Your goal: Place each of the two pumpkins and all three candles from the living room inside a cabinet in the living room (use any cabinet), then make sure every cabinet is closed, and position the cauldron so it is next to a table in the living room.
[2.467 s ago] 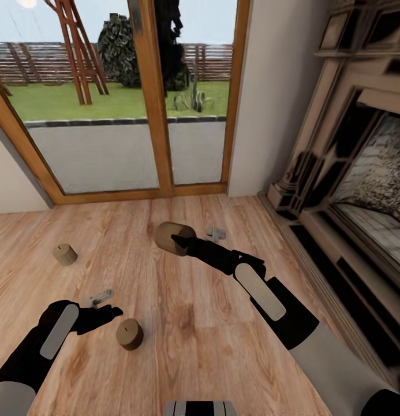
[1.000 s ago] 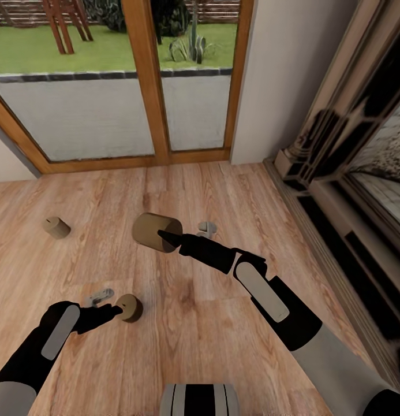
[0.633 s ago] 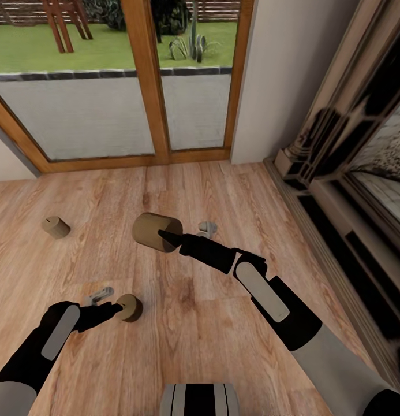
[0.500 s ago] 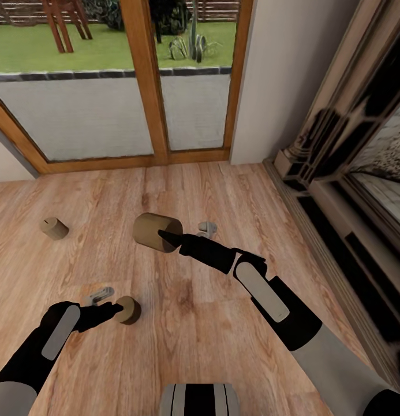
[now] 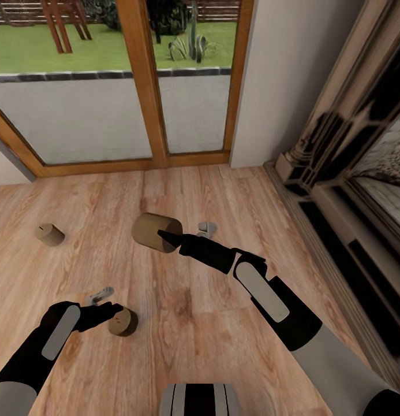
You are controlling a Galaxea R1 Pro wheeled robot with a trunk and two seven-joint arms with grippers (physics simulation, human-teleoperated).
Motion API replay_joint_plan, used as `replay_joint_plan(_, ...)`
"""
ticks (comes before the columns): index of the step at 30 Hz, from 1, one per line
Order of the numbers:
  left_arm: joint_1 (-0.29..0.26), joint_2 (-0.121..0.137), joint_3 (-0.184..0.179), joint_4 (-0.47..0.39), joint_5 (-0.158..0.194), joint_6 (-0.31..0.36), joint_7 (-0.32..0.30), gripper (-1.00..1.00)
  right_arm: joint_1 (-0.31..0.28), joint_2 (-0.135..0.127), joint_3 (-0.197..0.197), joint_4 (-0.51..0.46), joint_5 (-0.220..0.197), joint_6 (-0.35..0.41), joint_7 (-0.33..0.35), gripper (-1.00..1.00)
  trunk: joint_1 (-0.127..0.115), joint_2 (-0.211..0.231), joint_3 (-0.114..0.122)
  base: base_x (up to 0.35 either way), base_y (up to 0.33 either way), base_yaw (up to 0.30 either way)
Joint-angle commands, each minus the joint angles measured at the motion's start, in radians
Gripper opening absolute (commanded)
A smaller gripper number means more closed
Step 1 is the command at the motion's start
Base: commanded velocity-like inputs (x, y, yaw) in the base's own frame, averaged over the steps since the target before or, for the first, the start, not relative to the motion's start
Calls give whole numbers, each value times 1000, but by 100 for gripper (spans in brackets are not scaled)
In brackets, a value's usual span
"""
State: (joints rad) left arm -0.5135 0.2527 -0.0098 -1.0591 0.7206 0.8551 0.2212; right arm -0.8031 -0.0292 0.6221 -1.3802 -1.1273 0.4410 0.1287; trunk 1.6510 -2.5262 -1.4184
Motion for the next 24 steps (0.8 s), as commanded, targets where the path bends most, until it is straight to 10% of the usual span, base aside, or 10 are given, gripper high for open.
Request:
replay_joint_plan(1, 0, 0, -1, -1, 11, 2, 9, 100, -1, 0, 1, 0, -5, 2, 0, -100, 0, 0, -1, 178, 141, 0)
replay_joint_plan(24, 0, 0, 0, -1, 9, -1, 9, 100, -1, -1, 1, 1, -5, 2, 0, -100, 1, -1, -8, 51, 28, 0)
